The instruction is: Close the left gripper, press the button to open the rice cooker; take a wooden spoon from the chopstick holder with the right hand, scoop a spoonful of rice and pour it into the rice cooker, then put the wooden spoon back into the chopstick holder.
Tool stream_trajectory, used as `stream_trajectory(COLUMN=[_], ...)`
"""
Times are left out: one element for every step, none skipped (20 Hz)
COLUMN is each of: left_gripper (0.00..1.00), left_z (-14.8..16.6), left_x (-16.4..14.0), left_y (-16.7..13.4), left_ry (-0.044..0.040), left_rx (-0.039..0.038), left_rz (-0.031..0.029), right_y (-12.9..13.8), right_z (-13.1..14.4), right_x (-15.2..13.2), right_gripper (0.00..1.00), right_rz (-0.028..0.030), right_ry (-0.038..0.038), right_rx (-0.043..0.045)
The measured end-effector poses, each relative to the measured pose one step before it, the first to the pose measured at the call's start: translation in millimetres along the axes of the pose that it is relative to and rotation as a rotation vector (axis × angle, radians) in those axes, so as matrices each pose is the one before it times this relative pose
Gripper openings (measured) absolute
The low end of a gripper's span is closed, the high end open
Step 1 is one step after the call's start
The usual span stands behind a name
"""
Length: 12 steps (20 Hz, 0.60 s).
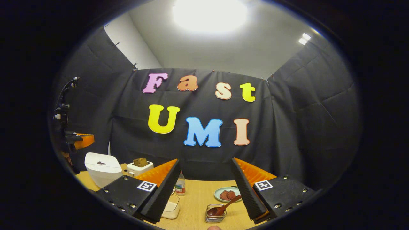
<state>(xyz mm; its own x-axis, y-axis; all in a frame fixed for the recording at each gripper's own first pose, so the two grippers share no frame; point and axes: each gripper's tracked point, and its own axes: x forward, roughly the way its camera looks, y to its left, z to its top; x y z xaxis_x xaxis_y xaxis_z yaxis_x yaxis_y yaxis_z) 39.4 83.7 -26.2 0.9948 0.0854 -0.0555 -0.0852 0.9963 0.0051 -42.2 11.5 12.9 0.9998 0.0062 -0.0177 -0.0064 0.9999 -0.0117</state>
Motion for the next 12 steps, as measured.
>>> stream_trajectory(left_gripper=[0.11,0.08,0.08,0.08,0.08,0.08,0.08,0.08,0.08,0.08,0.08,0.08], left_z=[-3.65,-4.01,-4.43,-6.06,-5.35,-7.67,-8.5,-11.71,-12.23,-11.57,-10.71,-9.05], left_x=[8.1,9.68,9.71,8.54,7.92,10.61,9.11,9.19,11.52,9.68,10.71,8.33], left_y=[9.2,9.96,9.35,9.9,6.14,6.3,5.61,6.55,6.23,4.52,4.6,1.63], left_ry=[0.00684,0.00763,0.01122,0.01181,0.01349,0.0163,0.02115,0.02415,0.02548,0.02665,0.02816,0.01874], left_rx=[-0.00211,0.00152,0.00537,0.00288,-0.00467,-0.00629,-0.00094,0.00108,-0.0038,-0.00591,-0.00557,-0.00174], left_rz=[0.01403,0.01147,0.01157,0.01346,0.00585,0.00521,0.00148,0.00801,0.00414,0.00269,0.00547,-0.00341], right_y=[-2.96,-3.12,-3.28,-2.56,-2.46,-2.62,-0.63,-0.52,-1.6,-2.08,-1.44,-0.85], right_z=[-0.05,-1.19,-1.25,-2.02,-1.75,-2.83,-1.72,-1.37,-0.9,-2.66,-0.67,-0.5], right_x=[-2.37,-2.35,-1.51,-2.19,-1.51,-2.11,-2.45,-1.67,-0.57,-0.99,-0.47,-1.01], right_gripper=[0.96,0.96,0.96,0.96,0.96,0.96,0.96,0.96,0.96,0.96,0.96,0.96], right_rz=[-0.01178,-0.01268,-0.01373,-0.01356,-0.01311,-0.01278,-0.00707,-0.00537,-0.00807,-0.0109,-0.01123,-0.00768], right_ry=[0.00153,0.00383,0.00617,0.00742,0.0093,0.00971,0.00934,0.00661,0.00632,0.00544,0.0044,0.00427], right_rx=[-0.00671,-0.00497,-0.00201,0.00198,0.00503,0.00551,0.00629,0.0072,0.00119,-0.00497,-0.00636,-0.00365])
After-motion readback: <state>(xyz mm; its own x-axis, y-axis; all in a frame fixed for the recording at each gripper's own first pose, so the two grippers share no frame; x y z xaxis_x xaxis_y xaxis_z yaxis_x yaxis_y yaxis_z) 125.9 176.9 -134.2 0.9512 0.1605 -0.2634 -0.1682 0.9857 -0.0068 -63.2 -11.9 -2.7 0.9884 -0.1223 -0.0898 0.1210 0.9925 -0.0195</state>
